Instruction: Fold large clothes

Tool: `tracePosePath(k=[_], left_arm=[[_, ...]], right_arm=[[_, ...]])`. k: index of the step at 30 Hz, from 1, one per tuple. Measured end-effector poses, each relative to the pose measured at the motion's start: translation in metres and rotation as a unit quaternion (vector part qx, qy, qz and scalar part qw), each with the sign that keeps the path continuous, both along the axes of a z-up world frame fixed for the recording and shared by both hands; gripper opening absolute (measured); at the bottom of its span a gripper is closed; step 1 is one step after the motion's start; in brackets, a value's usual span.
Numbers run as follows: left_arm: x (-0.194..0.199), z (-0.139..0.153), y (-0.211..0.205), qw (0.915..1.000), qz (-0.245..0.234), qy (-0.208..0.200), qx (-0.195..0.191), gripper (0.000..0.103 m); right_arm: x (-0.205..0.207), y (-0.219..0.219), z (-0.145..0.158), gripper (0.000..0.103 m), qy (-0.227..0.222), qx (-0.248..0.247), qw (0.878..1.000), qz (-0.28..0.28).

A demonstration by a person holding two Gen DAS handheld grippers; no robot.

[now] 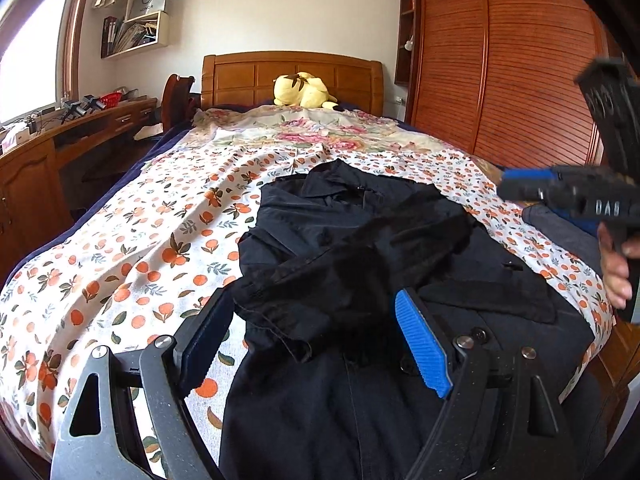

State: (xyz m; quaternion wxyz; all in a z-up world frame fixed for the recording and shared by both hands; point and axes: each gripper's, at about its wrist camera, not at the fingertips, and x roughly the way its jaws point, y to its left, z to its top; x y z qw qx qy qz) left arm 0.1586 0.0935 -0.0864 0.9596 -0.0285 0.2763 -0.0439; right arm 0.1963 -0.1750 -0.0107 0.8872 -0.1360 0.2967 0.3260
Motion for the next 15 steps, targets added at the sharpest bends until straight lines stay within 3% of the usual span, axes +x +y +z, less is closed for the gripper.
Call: tracePosePath(k=[9,13,15], left_arm=[[0.009,-0.017,-0.008,0.9993,-0.017,0.034,-0.007,0.084],[0.011,-0.026,-0.011,0.9985,-0.021,0.051,-0.004,0.067],[0.014,-0.033,-0.011,0.9975,-0.019,0.067,-0.003,0.064]], right_arm=[[0.017,-0.018,-0.046,0.044,0.021,0.0,0.998,-0.055],[0.026,-0.023,-0.074,0.044,0.025,-0.023,0.996,-0.081],[0.031,-0.024,-0.084,0.044,0.035,-0.026,0.995,-0.091]])
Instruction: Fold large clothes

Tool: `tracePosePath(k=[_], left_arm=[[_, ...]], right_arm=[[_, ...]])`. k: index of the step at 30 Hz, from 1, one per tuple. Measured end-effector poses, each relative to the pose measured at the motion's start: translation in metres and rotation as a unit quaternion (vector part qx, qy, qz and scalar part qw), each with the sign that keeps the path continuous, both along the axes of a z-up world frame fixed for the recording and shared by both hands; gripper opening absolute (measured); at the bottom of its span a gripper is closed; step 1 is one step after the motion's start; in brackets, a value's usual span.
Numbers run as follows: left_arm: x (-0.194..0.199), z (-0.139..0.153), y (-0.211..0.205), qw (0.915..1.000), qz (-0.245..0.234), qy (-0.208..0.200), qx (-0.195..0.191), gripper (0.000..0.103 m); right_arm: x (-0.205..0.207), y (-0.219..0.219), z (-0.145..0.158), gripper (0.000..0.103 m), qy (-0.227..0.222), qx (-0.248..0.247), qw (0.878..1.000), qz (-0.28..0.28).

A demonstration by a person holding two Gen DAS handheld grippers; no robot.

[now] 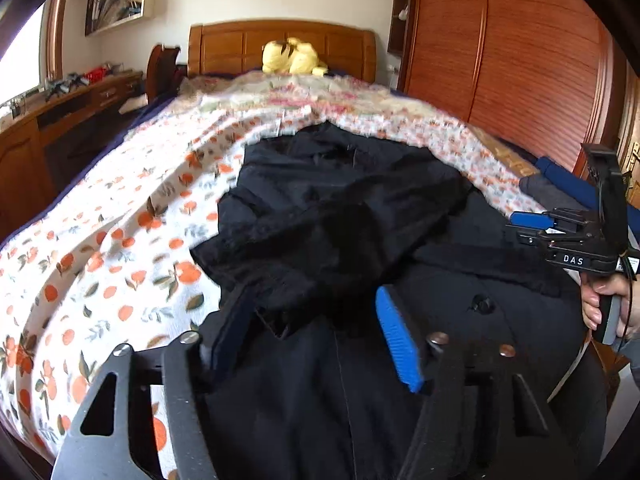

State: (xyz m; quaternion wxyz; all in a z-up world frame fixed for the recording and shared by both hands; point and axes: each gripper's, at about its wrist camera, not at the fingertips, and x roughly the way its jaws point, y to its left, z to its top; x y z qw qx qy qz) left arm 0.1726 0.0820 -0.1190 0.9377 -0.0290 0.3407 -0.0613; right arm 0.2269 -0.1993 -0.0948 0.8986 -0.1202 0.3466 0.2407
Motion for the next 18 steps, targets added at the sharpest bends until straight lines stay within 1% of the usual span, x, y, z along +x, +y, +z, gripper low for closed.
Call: tracePosePath(k=[2,3,4,5,6,8,11,14,16,18], left_arm=[[0.003,-0.008,0.0,0.9998,0.006,0.016,0.008,0.064],[0.004,-0.011,0.0,0.9997,0.008,0.022,0.011,0.061],[0.006,-0.014,0.001,0.9995,0.006,0.03,0.01,0.049],[0.007,-0.017,0.002,0.9993,0.006,0.037,0.008,0.04],[0.008,-0.02,0.004,0.9989,0.009,0.045,0.007,0.037],[0.009,-0.023,0.006,0.9985,0.01,0.053,0.004,0.01],[0.003,-0.017,0.007,0.999,0.005,0.044,-0.001,0.006],[-0.011,0.0,0.004,0.9998,-0.003,0.018,-0.003,0.005],[-0.018,0.006,0.002,0.9999,-0.011,0.007,-0.009,0.005],[-0.024,0.006,0.002,0.9998,-0.016,0.004,-0.014,0.005]], right_arm=[[0.004,-0.002,-0.007,0.044,0.009,0.001,1.0,-0.009],[0.006,-0.005,-0.01,0.044,0.012,0.003,1.0,-0.013],[0.008,-0.004,-0.012,0.044,0.017,0.006,1.0,-0.016],[0.009,-0.005,-0.013,0.044,0.02,0.008,1.0,-0.018],[0.01,-0.005,-0.015,0.044,0.022,0.01,0.999,-0.021],[0.01,-0.005,-0.016,0.044,0.025,0.015,0.999,-0.024],[0.011,-0.005,-0.015,0.044,0.022,0.021,0.999,-0.027],[0.012,0.0,-0.011,0.044,0.016,0.023,0.999,-0.025],[0.013,0.002,-0.009,0.044,0.012,0.022,0.999,-0.023],[0.015,0.007,-0.007,0.044,0.009,0.02,1.0,-0.019]])
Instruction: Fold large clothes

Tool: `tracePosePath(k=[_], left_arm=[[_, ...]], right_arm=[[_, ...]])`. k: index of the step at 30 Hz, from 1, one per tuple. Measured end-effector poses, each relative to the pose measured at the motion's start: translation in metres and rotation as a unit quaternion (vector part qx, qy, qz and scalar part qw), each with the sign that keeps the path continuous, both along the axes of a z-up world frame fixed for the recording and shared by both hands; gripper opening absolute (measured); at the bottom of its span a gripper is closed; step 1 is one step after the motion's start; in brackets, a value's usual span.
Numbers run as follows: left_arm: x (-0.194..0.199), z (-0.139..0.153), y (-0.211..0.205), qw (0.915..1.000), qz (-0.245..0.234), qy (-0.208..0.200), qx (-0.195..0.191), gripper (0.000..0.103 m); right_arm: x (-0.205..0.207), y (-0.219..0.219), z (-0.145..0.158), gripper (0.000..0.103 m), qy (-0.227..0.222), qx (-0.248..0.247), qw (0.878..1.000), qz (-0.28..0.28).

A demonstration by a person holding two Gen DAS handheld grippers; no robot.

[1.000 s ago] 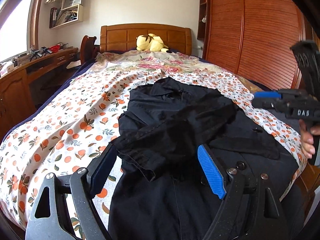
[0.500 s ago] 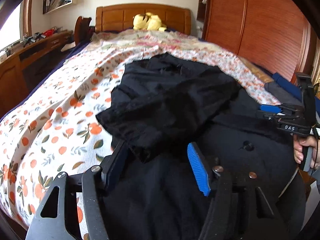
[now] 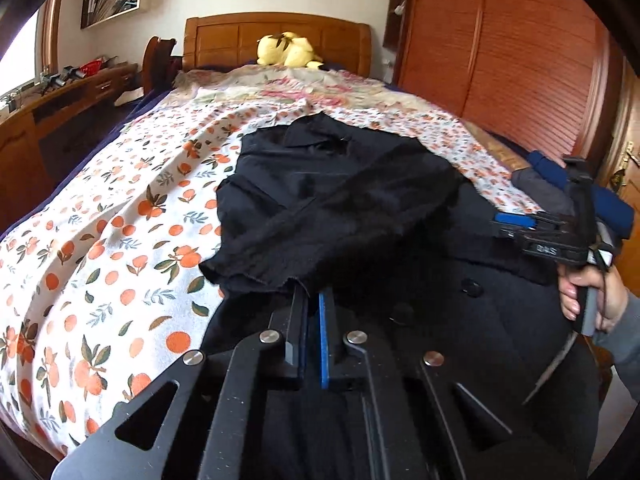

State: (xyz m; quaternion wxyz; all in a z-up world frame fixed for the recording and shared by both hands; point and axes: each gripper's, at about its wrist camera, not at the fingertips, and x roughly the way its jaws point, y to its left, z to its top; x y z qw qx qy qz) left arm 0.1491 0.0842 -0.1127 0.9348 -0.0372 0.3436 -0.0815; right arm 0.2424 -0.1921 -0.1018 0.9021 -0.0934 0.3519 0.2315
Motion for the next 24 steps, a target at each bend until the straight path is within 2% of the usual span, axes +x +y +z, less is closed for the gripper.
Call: tracePosePath(k=[4,9,10,11,12,15,16,17,18,19,24], left_arm=[[-0.006,-0.006,0.002,1.0,0.006,0.002,0.002,0.005],[-0.006,-0.001,0.008,0.9999,0.012,-0.009,0.004,0.008],[-0.008,0.001,0.011,0.9997,0.016,-0.016,0.005,0.015],[-0.01,0.004,0.014,0.9994,0.022,-0.025,0.006,0.028],[-0.012,0.006,0.017,0.9992,0.024,-0.031,0.005,0.035],[-0.016,0.009,0.028,0.9987,0.03,-0.041,-0.003,0.046],[-0.017,0.009,0.031,0.9986,0.033,-0.041,-0.004,0.055],[-0.017,0.008,0.033,0.9985,0.036,-0.041,-0.004,0.071],[-0.017,0.008,0.036,0.9985,0.038,-0.04,-0.004,0.079],[-0.018,0.007,0.039,0.9983,0.039,-0.042,-0.005,0.082],[-0.021,0.005,0.052,0.997,0.063,-0.044,0.008,0.082]], right_arm=[[0.008,0.005,0.0,0.044,-0.006,-0.002,1.0,0.01],[0.024,0.026,-0.001,0.044,-0.003,-0.003,1.0,0.029],[0.029,0.031,-0.002,0.044,-0.002,-0.003,0.999,0.032],[0.033,0.038,-0.003,0.044,0.0,-0.003,0.999,0.035],[0.037,0.044,-0.004,0.044,0.002,-0.003,0.999,0.038],[0.046,0.064,-0.008,0.044,0.003,-0.008,0.999,0.05],[0.048,0.071,-0.01,0.044,0.004,-0.01,0.998,0.055],[0.05,0.078,-0.011,0.044,0.004,-0.012,0.998,0.06],[0.052,0.085,-0.014,0.044,0.006,-0.013,0.998,0.066],[0.054,0.091,-0.015,0.044,0.01,-0.013,0.997,0.072],[0.062,0.114,-0.032,0.044,0.044,-0.011,0.994,0.103]])
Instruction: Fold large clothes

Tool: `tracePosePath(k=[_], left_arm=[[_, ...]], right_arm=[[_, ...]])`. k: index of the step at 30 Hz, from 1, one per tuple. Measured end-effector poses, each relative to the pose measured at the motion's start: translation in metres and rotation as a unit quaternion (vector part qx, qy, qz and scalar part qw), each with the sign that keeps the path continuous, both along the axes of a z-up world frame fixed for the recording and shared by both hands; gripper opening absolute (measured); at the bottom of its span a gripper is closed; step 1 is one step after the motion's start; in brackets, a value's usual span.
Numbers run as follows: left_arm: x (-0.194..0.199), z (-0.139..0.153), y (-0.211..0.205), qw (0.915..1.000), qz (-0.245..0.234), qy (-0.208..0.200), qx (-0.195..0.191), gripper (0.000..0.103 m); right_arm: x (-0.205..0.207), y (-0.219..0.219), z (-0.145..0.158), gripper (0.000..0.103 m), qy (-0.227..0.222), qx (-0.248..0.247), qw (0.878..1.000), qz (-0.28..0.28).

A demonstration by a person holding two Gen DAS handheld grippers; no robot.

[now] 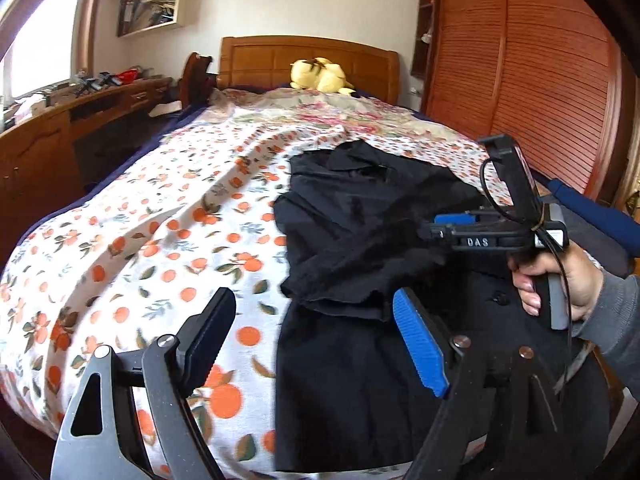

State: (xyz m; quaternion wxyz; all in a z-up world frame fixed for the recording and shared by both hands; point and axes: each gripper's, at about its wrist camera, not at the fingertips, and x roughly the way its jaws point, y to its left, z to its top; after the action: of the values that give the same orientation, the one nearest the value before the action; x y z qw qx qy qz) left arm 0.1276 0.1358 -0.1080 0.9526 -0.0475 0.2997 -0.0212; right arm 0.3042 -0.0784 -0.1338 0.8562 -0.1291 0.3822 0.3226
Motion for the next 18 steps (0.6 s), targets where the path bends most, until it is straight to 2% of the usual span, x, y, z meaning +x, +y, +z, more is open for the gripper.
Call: tracePosePath(k=[4,9,12,18], left_arm=[[0.0,-0.003,0.009,0.9999,0.01,0.007,-0.003,0.082],[0.003,-0.007,0.013,0.9998,0.017,0.012,-0.002,0.082],[0.003,-0.008,0.013,0.9997,0.018,0.014,-0.002,0.082],[0.003,-0.009,0.008,0.9998,0.011,0.014,0.006,0.082]], right_arm=[[0.007,0.011,-0.025,0.044,0.015,-0.035,0.999,0.009],[0.013,0.006,-0.029,0.045,0.017,-0.031,0.999,0.006],[0.007,0.008,-0.026,0.045,0.01,-0.038,0.999,0.004],[-0.032,-0.025,-0.005,0.045,-0.016,-0.007,1.0,-0.007]])
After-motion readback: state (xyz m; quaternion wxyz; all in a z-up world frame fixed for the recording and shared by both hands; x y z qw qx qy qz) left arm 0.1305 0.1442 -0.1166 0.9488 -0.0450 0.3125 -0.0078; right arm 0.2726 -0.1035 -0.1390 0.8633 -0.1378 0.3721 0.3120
